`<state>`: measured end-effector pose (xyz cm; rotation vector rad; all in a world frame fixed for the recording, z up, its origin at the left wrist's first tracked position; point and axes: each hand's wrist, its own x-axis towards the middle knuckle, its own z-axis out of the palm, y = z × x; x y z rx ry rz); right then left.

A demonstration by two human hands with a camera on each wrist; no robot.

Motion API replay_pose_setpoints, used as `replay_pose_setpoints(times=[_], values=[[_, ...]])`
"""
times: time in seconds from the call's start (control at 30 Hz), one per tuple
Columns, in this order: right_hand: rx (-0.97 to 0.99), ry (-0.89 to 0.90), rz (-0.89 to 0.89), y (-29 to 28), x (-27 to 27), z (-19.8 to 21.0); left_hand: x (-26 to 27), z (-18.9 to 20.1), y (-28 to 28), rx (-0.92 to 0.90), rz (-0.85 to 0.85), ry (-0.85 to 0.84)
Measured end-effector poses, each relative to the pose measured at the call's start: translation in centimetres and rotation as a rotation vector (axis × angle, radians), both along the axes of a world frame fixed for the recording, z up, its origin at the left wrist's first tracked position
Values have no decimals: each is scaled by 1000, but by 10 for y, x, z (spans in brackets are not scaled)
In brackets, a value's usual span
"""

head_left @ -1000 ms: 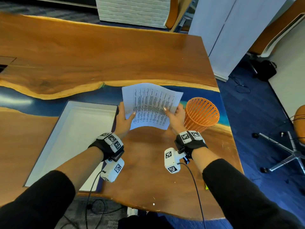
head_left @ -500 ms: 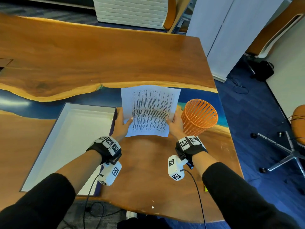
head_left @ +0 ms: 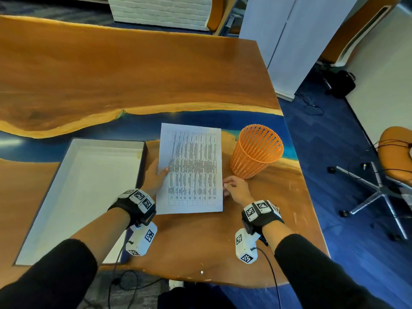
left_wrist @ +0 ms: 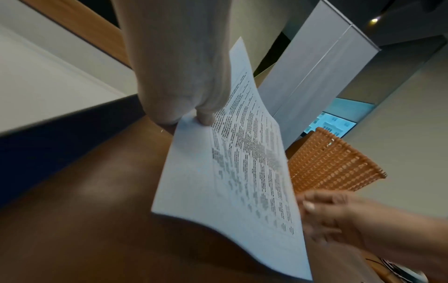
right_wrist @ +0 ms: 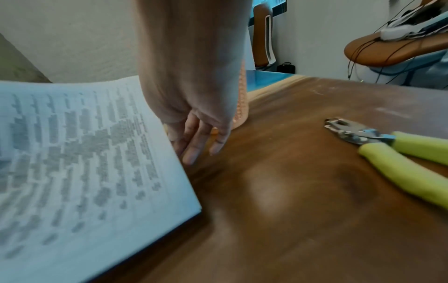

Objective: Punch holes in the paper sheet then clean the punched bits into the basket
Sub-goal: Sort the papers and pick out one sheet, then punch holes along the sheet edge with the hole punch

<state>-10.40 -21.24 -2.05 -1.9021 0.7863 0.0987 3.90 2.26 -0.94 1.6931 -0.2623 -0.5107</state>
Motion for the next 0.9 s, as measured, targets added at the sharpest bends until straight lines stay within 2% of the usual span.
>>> replay_pose_setpoints(times=[0.07, 0.23, 0.3, 0.37, 0.53, 0.67, 0.83, 0.9], values=[[-88, 107, -19, -9, -24, -10, -5, -5, 1, 3, 5, 23], [-500, 470, -149, -34, -85, -13, -23, -20, 2, 32, 11, 101], [-551, 621, -224, -38, -107, -9, -32, -26, 2, 42, 2, 125], [-534, 694, -320, -38, -126, -12, -41, -32, 1, 54, -9, 132], [-448, 689, -418, -34, -155, -26, -63, -41, -6, 48, -28, 180], [-389, 662, -425, -31, -155, -26, -71, -45, -7, 64, -36, 177], [-354, 722, -392, -25, -146, -24, -72, -41, -8, 54, -27, 164], [-289, 685, -407, -19, -137, -21, -69, -39, -6, 52, -15, 152]])
